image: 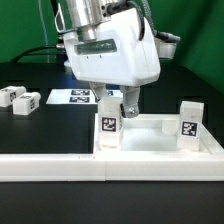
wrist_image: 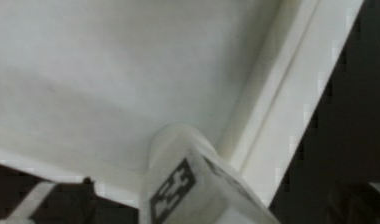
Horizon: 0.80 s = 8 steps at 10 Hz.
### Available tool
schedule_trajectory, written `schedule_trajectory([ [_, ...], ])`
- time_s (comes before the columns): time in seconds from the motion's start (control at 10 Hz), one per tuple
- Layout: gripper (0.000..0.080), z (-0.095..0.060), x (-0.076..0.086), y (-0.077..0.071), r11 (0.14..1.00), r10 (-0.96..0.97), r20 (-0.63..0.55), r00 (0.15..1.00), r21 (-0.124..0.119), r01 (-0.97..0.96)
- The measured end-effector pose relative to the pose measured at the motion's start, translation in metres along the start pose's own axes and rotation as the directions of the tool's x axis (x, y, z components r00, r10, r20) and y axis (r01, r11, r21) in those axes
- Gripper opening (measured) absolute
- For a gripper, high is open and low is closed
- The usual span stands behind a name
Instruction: Assemble square table
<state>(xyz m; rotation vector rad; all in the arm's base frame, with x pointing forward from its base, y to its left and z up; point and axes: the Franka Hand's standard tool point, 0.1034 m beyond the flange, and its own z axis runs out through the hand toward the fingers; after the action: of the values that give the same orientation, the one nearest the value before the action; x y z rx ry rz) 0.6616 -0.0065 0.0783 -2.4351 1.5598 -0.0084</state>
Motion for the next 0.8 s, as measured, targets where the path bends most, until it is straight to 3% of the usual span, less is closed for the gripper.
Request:
schedule_trajectory([
  [0.2,0.0649,-0.0002,0.0009,0.0006,0.989,-0.151,0.000,0.989,-0.001,0.151],
  [0.3,0.0649,-0.0008,0.0047,0.0050,0.930,-0.365,0.014,0.931,-0.042,0.365],
  [0.4,0.0649,-0.0003,0.0090,0.0038,0.884,-0.462,0.030,0.886,-0.058,0.463],
  [0.5,0.0649,0.0005,0.0094,0.0033,0.889,-0.454,0.023,0.891,-0.056,0.455],
  [0.7,0.0394,0.0009,0.0096,0.0037,0.897,-0.438,0.023,0.899,-0.058,0.438],
  [0.8,0.0394,0.0009,0.0093,0.0034,0.916,-0.396,0.020,0.918,-0.057,0.396],
])
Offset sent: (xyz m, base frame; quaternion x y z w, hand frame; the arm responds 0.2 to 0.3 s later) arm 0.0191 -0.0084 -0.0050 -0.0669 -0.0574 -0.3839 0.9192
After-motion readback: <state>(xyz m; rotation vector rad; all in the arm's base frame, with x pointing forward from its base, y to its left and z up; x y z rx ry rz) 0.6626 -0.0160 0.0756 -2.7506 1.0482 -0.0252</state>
